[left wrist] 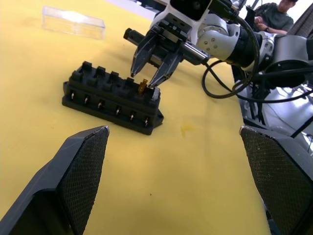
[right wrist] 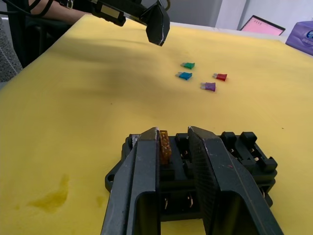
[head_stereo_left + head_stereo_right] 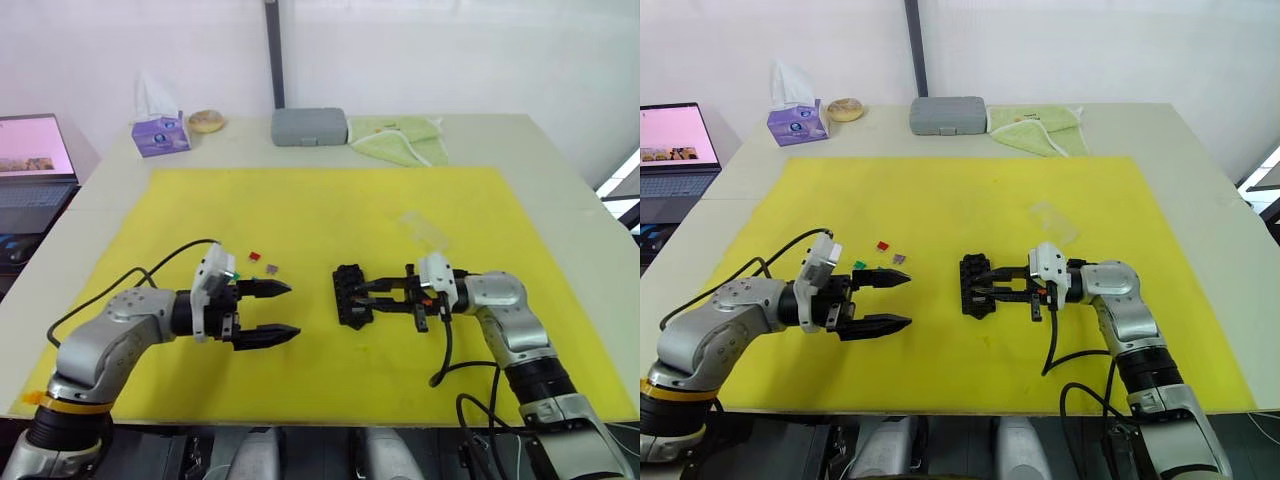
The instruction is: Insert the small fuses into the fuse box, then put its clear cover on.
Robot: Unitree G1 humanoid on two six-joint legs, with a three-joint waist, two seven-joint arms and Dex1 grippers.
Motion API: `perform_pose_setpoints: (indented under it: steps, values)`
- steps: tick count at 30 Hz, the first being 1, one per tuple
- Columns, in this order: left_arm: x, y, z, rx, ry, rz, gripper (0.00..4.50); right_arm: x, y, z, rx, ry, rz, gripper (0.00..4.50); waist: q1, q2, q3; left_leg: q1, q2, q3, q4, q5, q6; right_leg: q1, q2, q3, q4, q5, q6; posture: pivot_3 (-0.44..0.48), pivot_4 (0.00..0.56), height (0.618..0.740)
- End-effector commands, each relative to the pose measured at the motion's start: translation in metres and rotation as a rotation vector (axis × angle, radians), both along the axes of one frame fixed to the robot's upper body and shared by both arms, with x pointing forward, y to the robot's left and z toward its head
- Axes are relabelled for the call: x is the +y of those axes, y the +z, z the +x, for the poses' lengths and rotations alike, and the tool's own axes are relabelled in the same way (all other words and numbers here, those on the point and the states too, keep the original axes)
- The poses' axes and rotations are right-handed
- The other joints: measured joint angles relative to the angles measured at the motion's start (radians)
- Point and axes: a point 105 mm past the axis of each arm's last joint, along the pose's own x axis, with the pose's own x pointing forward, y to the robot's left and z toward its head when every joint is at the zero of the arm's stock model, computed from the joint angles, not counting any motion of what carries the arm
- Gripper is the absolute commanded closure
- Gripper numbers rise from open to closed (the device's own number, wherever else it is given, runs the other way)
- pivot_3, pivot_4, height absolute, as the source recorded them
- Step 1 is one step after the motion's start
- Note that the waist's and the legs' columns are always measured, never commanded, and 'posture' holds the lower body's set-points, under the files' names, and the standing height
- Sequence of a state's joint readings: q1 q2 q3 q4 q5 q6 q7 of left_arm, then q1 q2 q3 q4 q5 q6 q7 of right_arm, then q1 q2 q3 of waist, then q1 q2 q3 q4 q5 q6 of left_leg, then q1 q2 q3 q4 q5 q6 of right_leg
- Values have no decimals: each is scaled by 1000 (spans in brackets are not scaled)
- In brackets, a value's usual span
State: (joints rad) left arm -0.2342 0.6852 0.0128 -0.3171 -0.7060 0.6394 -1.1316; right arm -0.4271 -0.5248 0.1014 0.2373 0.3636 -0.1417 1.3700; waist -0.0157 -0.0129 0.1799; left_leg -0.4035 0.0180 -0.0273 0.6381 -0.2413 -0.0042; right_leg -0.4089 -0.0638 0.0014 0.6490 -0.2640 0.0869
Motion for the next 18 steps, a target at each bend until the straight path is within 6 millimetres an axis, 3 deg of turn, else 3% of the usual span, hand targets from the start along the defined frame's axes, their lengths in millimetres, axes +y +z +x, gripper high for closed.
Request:
perform_pose_setpoints:
  steps: [1,11,15,18]
  values:
    - [-3,4,-1,-34,-21,-2,0,-1,23,0,-67,10,34,3513,0,0,0,0,0,0,0,0,0,0,0,0,0,0,0,0,150,740]
    - [8,7,4,-48,-14,33,0,6,42,-9,10,2,77,3513,2,0,0,0,0,0,0,0,0,0,0,0,0,0,0,0,150,740]
    - [16,16,7,-80,-24,69,0,5,31,-8,33,-33,50,4434,3,0,0,-1,0,0,0,0,0,0,0,0,0,0,0,0,150,740]
    - [16,18,7,-88,-32,74,0,6,24,-10,45,-32,37,4434,3,0,0,-1,-1,0,0,0,0,0,-1,0,-1,0,0,0,150,740]
